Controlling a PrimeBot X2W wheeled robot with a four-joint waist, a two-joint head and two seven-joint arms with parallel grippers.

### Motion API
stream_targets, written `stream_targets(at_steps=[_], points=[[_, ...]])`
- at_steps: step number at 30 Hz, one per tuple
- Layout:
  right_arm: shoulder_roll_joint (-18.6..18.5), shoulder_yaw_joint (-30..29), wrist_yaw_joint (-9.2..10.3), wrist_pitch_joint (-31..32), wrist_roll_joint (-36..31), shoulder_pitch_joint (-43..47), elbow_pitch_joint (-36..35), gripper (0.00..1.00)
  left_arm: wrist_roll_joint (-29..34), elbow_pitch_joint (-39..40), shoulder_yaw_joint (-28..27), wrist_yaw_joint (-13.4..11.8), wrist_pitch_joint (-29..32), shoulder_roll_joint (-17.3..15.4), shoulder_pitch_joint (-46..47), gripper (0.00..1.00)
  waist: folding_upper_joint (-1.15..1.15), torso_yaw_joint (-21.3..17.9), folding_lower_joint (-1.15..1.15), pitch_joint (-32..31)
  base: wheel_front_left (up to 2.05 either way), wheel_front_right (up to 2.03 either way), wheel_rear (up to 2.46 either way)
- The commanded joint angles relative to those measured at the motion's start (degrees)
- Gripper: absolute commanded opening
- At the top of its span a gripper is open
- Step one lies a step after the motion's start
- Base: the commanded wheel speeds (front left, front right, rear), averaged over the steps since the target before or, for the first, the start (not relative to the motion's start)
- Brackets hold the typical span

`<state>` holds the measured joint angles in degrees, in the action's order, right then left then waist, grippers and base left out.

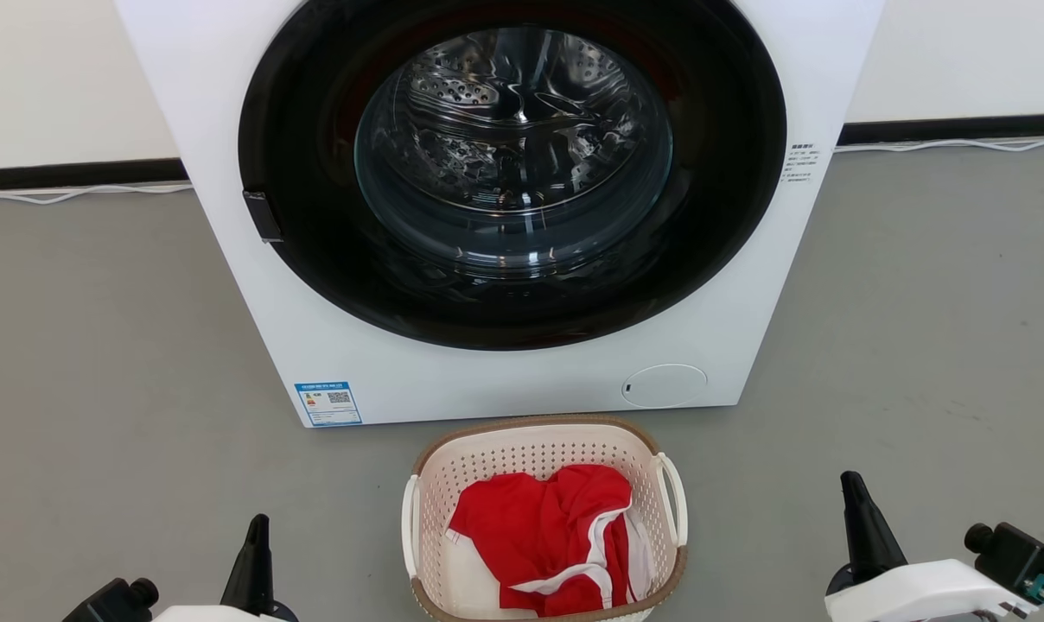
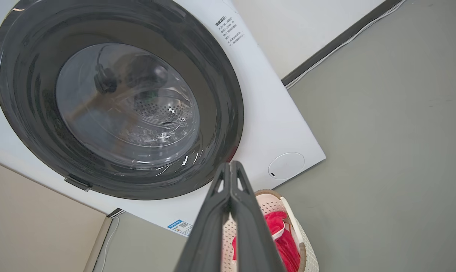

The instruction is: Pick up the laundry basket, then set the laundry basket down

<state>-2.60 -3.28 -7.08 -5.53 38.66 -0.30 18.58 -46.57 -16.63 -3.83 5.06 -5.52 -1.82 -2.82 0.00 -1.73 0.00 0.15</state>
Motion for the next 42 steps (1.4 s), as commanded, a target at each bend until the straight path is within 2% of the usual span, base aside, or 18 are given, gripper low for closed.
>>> stream_targets(at_steps=[1, 42], points=[[-0.2, 0.4, -0.18, 0.5, 2.0, -2.9, -2.0, 0.0, -1.6, 1.6, -1.1, 0.4, 0.4, -0.5, 2.9, 0.0, 0.0, 0.0, 0.0, 0.0, 0.0, 0.0, 0.0], [-0.2, -1.7, -0.31, 7.2, 31.8, -4.6, -3.5, 0.0, -27.1, 2.2, -2.0, 1.6, 7.1, -0.8, 6.4, 0.0, 0.0, 1.0, 0.0, 0.0, 0.0, 0.0, 0.0]])
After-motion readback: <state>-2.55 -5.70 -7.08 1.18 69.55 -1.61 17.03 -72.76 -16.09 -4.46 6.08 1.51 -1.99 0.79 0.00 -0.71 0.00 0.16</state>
